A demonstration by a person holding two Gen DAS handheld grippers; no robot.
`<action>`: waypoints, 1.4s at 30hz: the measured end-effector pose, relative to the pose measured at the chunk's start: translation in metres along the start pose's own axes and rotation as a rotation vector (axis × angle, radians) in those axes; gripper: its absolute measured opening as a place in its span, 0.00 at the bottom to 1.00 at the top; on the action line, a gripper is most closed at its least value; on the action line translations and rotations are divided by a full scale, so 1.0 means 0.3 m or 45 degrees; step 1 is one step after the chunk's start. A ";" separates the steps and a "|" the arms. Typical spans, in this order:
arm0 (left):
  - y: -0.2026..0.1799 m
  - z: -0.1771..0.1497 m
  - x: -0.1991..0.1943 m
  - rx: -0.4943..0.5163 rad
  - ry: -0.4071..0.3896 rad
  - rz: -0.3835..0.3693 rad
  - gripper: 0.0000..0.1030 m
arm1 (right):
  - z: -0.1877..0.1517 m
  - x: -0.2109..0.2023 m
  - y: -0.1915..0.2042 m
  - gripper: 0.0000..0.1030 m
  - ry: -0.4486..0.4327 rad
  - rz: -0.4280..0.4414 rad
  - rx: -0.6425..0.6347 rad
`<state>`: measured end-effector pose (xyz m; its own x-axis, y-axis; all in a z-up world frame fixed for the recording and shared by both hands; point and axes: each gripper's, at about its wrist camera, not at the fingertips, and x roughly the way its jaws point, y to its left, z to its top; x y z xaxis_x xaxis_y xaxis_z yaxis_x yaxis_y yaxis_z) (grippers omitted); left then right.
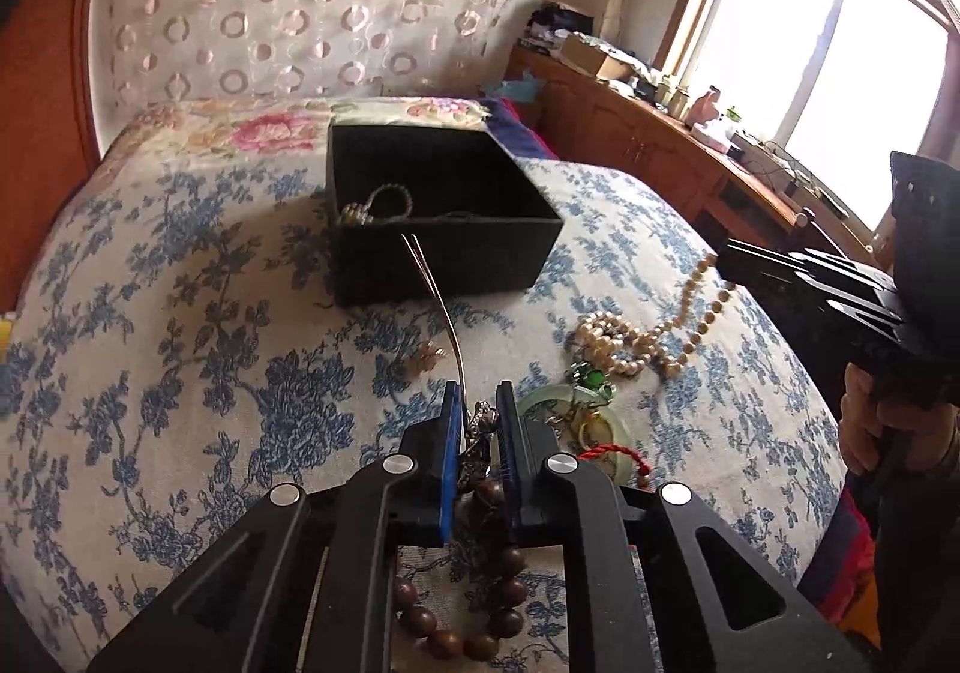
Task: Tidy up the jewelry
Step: 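Grasp a silver hairpin with the left gripper and carry it toward the box, then lower the silver hairpin into the black box and open the left gripper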
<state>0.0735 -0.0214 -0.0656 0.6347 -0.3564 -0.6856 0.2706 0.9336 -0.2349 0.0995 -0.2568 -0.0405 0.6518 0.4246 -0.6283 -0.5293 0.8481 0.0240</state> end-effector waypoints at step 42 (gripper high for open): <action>0.078 0.385 0.203 0.066 0.002 -0.009 0.10 | 0.595 -0.216 0.047 0.08 -0.323 -0.002 -0.196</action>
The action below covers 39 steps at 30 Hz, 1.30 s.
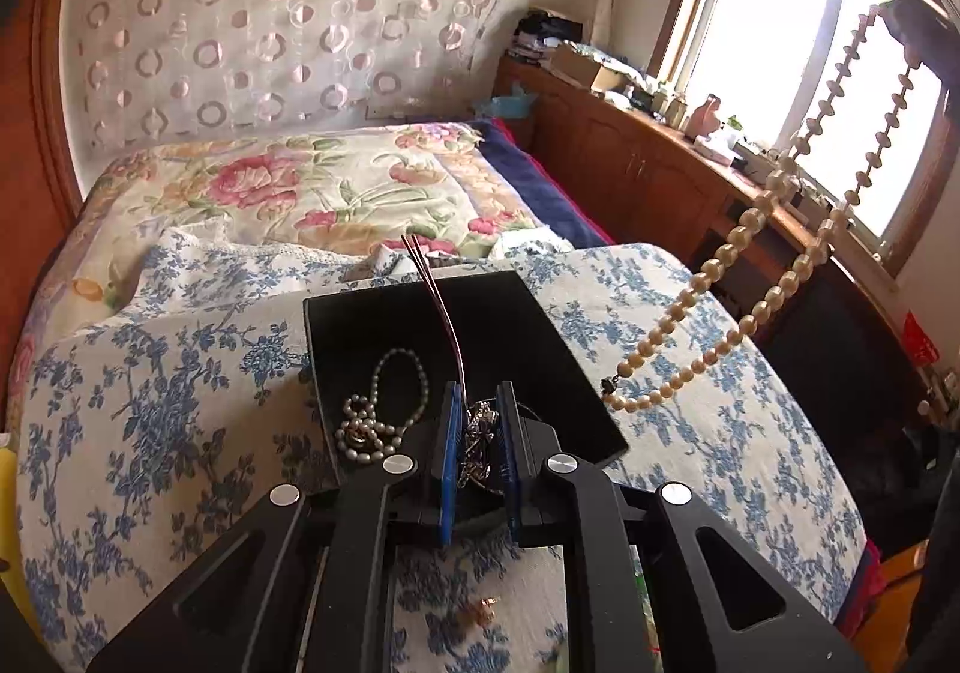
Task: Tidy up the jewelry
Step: 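Lower the silver hairpin into the black box and open the left gripper, then lower the beige bead necklace into the black box and open the right gripper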
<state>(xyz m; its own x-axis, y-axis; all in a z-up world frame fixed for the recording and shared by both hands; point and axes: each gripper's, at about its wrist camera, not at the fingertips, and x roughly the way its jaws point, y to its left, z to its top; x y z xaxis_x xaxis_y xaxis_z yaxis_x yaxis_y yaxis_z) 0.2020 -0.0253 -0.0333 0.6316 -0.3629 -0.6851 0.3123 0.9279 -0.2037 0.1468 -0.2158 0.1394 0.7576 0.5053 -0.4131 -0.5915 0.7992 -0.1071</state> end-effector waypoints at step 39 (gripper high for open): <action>0.142 -0.064 -0.185 -0.010 -0.102 0.200 0.26 | 0.115 0.306 0.039 0.08 0.079 0.010 -0.112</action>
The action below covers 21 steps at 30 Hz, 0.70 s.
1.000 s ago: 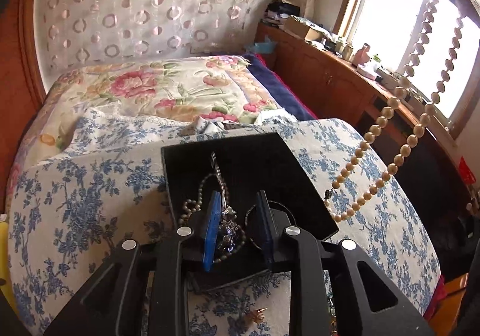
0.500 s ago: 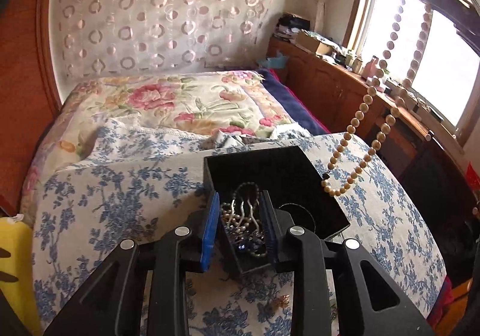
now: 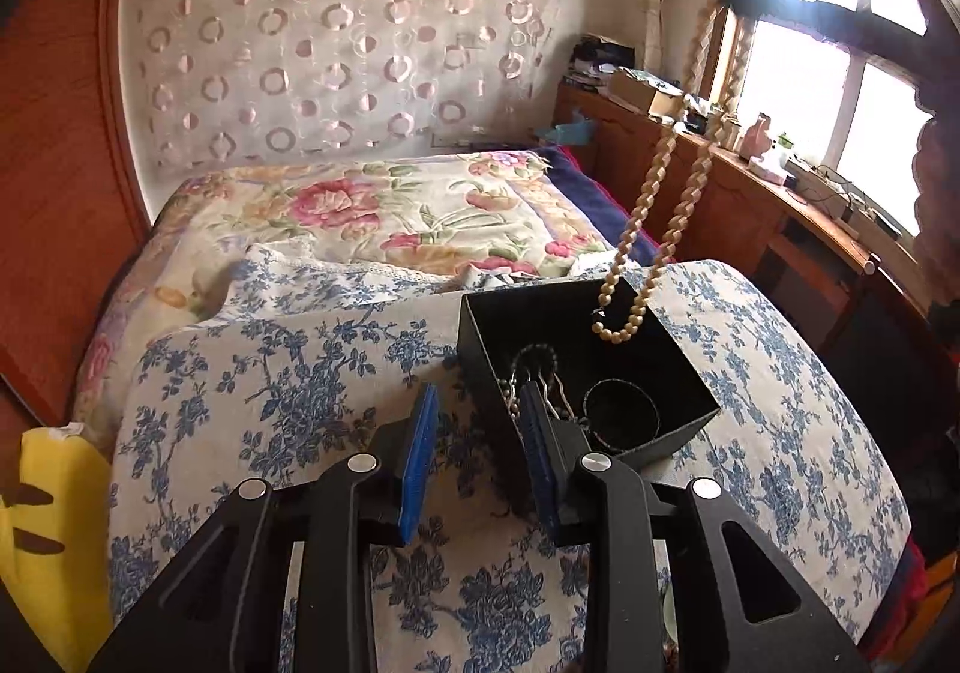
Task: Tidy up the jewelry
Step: 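Lower the beige bead necklace into the black box and open the right gripper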
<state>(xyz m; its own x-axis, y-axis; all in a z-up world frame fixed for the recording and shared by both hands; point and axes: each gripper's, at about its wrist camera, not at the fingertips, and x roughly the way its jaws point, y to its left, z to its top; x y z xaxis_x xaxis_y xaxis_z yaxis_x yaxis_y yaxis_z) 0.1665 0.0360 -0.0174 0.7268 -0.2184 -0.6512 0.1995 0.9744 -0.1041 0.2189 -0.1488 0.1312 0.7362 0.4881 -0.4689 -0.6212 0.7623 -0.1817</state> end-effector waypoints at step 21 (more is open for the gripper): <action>-0.085 -0.117 -0.120 0.057 -0.016 0.009 0.37 | -0.246 0.122 0.031 0.36 0.200 -0.024 0.096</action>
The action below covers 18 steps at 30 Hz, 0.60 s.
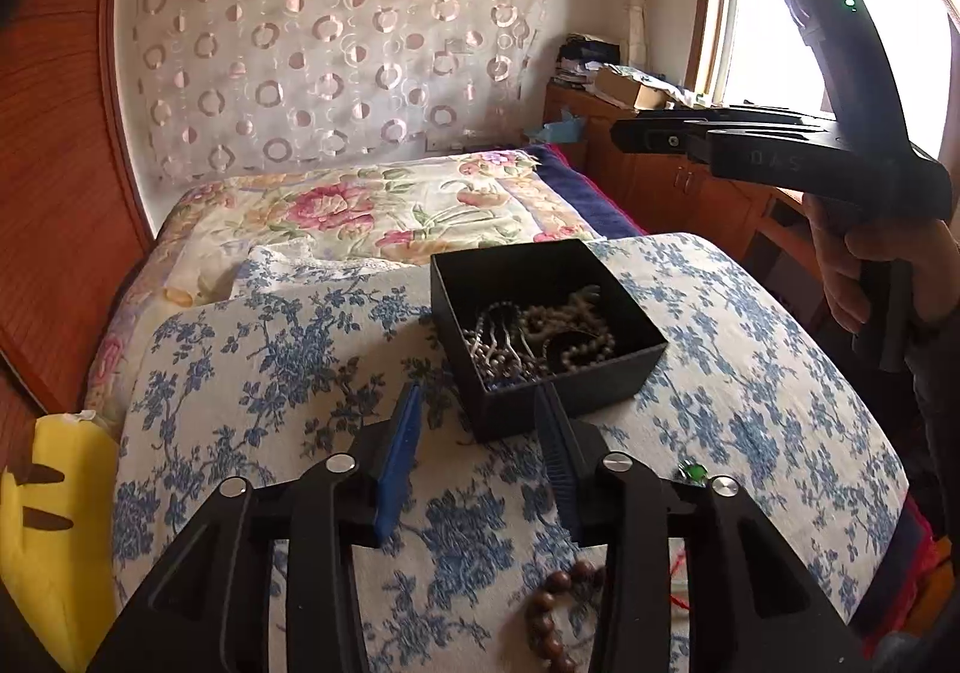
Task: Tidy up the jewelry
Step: 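Lower the beige bead necklace into the black box and open the right gripper, then grasp the brown wooden bead bracelet with the left gripper while the right grasps the red cord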
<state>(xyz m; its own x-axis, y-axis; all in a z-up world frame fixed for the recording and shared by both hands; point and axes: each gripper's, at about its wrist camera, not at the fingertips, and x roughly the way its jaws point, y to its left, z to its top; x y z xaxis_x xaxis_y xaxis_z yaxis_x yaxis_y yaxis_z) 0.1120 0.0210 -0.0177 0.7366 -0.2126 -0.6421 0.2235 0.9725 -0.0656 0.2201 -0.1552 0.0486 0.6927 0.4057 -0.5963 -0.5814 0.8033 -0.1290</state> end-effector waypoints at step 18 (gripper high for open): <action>-0.067 -0.198 -0.074 0.000 0.051 -0.015 0.39 | -0.461 -0.169 0.190 0.36 0.172 0.183 0.071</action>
<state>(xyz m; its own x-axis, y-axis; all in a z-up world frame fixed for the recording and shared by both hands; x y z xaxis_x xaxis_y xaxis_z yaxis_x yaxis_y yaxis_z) 0.0532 0.0118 -0.0475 0.7076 -0.2199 -0.6715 0.2320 0.9700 -0.0731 0.0929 -0.1902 -0.0382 0.5385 0.4590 -0.7067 -0.6431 0.7657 0.0072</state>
